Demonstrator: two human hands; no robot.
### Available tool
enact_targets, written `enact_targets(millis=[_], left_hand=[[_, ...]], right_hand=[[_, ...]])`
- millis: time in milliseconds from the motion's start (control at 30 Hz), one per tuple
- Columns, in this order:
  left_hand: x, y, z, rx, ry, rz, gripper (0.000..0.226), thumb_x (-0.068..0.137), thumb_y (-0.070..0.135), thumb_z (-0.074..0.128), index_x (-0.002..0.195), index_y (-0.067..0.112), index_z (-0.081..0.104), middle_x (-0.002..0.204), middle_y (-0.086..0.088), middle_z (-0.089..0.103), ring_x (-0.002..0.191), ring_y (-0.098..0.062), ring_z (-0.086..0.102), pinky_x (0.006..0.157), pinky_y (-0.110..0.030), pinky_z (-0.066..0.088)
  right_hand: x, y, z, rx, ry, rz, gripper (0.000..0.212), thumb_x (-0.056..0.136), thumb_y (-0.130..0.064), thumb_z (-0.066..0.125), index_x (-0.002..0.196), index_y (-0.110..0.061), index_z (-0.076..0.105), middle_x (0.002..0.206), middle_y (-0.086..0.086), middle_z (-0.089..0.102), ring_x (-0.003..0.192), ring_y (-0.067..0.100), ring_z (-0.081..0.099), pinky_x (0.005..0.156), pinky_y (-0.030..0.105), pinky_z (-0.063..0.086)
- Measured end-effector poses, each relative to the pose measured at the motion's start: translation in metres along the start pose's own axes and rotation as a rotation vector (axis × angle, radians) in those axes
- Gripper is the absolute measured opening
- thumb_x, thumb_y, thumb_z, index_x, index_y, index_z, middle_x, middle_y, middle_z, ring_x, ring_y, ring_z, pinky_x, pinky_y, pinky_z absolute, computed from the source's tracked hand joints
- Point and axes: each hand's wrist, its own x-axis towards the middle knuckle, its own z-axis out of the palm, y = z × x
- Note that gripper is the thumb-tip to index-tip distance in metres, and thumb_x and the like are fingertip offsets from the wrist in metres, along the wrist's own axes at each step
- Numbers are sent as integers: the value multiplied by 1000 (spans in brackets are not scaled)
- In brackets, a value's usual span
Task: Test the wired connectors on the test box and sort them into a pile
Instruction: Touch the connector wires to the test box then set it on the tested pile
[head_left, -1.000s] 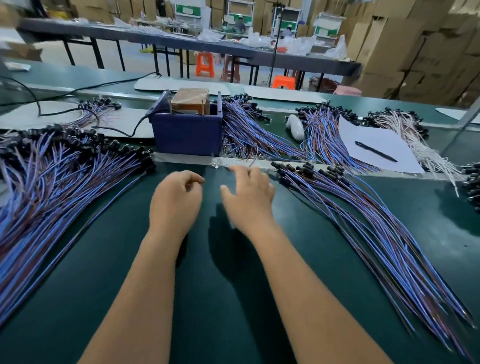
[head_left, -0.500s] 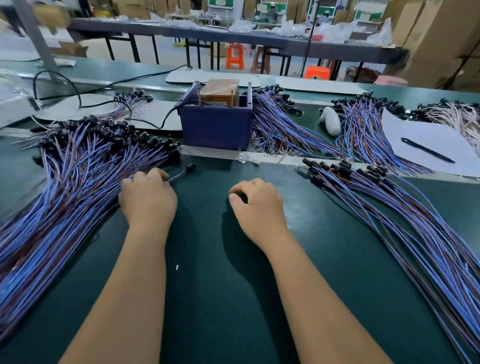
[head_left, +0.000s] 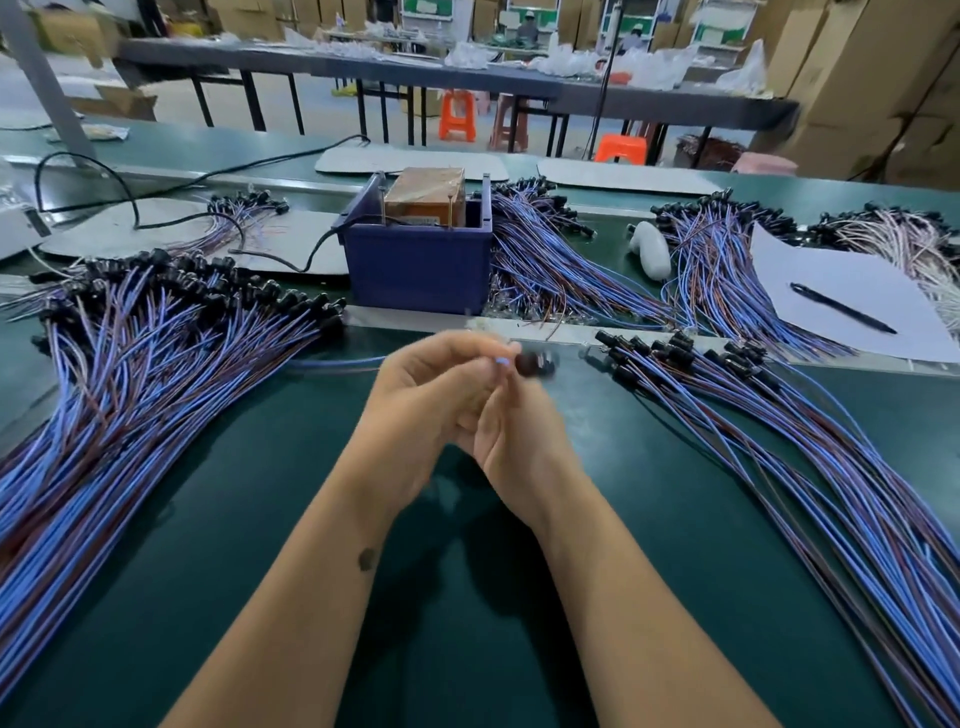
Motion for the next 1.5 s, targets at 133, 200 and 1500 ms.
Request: enact_targets(millis=[133, 200, 1500], left_hand=[[3, -2, -19, -37, -292, -162, 26, 79, 0, 52, 73, 10, 75, 80, -6, 66, 81, -19, 58, 80, -28, 50], [2, -2, -30, 12, -392, -266, 24, 80, 1, 54, 74, 11, 76, 80, -7, 65, 80, -17, 59, 82, -30, 46], [22, -22, -42, 300, 288, -131, 7, 88, 21, 73, 83, 17, 75, 71, -5, 68, 61, -21, 55, 74, -49, 45]], right_hand=[[1, -7, -9, 153, 101, 13, 45, 106, -36, 31, 98, -3, 61, 75, 5, 68, 73, 17, 65, 69, 27, 53], [2, -8, -14, 121, 185, -26, 39, 105, -31, 36, 94, -5, 63, 65, 3, 65, 60, 15, 62, 62, 28, 49], [7, 12, -7, -648, 94, -266, 21, 100, -11, 50, 84, -8, 64, 60, 8, 60, 52, 12, 54, 53, 18, 43]])
